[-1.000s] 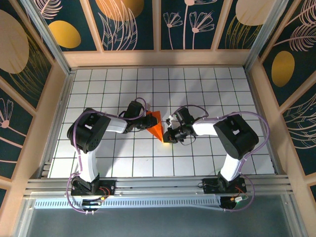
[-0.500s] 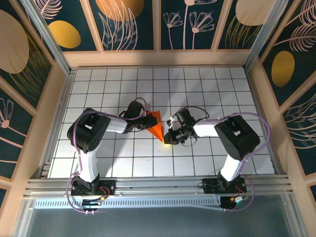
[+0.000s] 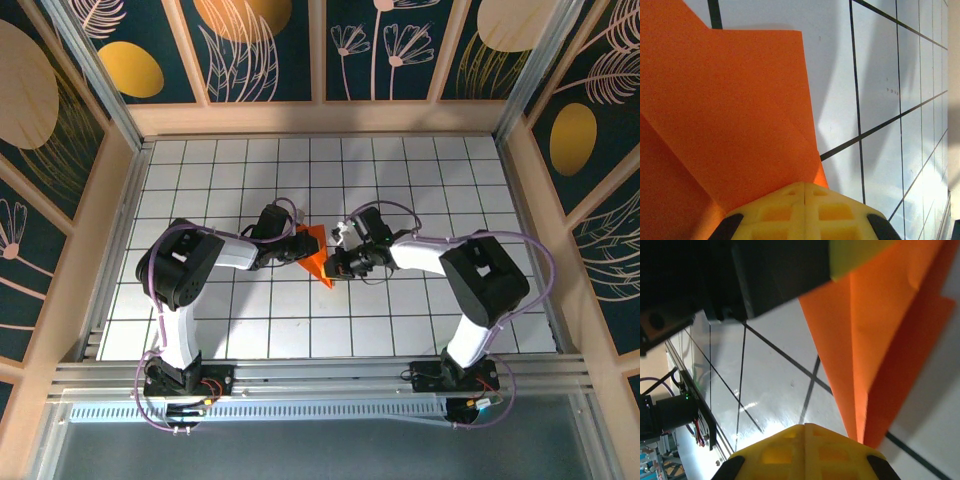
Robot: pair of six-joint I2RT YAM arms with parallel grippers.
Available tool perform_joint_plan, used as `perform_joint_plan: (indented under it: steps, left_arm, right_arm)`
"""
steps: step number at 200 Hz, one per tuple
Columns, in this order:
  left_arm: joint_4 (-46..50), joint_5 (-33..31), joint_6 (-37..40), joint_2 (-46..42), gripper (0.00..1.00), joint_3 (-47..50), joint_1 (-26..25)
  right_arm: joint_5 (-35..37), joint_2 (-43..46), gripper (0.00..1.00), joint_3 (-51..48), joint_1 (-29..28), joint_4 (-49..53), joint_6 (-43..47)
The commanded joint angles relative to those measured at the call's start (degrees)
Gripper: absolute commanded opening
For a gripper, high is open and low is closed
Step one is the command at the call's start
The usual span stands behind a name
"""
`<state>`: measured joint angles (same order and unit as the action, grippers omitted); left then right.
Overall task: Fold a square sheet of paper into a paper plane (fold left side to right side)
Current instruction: Fourth fold the wing at the center of the table.
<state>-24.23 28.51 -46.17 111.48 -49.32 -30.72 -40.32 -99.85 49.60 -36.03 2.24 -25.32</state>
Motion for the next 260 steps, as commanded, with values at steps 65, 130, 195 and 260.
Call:
perform_joint_plan:
  steps: [65,130,195,260]
  left_arm:
    - [4.06,-2.90,0.02,2.60,0.00,0.05,-0.03]
    - [4.45,-3.11,0.12,2.76,0.00,-0.12,-0.04]
    - [5.38,-4.50,-0.39,2.94,0.00,-0.33,0.11]
    - [5.35,-4.79,-2.06,3.81,0.00,0.16,0.99]
  right_arm:
    - [5.10,-6.37,0.00,4.45,-1.32,-1.47,-0.93]
    - [5.96,-7.19,0.00,2.64,-1.30,-1.19,-1.16]
    - [4.83,-5.66,0.00,-1.15,-1.32,-0.60,-1.64]
    - [3.16,-3.54,0.00,-4.29,-1.38,1.04,-1.22]
